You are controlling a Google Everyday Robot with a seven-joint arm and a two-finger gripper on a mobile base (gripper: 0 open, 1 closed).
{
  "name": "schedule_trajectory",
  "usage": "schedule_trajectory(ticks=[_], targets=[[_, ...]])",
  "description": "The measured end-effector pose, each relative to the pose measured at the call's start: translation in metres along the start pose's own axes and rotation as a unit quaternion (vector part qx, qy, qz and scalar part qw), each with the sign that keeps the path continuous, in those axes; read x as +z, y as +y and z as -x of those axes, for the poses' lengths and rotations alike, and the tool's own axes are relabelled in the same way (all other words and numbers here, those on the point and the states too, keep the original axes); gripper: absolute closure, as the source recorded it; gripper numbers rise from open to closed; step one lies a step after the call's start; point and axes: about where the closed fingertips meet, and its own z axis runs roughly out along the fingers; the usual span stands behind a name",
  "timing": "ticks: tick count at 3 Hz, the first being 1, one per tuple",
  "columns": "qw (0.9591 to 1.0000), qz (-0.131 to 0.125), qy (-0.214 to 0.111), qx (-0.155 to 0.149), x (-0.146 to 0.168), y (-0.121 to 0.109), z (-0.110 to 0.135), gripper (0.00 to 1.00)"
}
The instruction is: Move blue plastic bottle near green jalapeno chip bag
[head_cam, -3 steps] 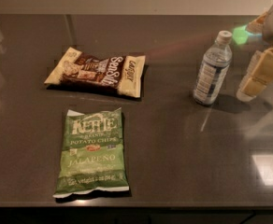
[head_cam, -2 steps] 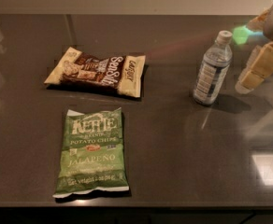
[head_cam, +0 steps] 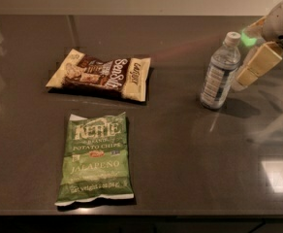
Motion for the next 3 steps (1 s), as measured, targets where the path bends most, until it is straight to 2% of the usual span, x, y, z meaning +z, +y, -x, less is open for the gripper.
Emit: schedule_trajectory(ticks=[1, 2, 3], targets=[[0.9993, 0.018, -0.032, 0.012, 0.0137, -0.0009, 0.0069, 0.00], [0.9981, 0.026, -0.053, 0.017, 0.0197, -0.0005, 0.0110, 0.07], [0.9975, 0.027, -0.062, 0.017, 0.0197, 0.0003, 0.0124, 0.29]])
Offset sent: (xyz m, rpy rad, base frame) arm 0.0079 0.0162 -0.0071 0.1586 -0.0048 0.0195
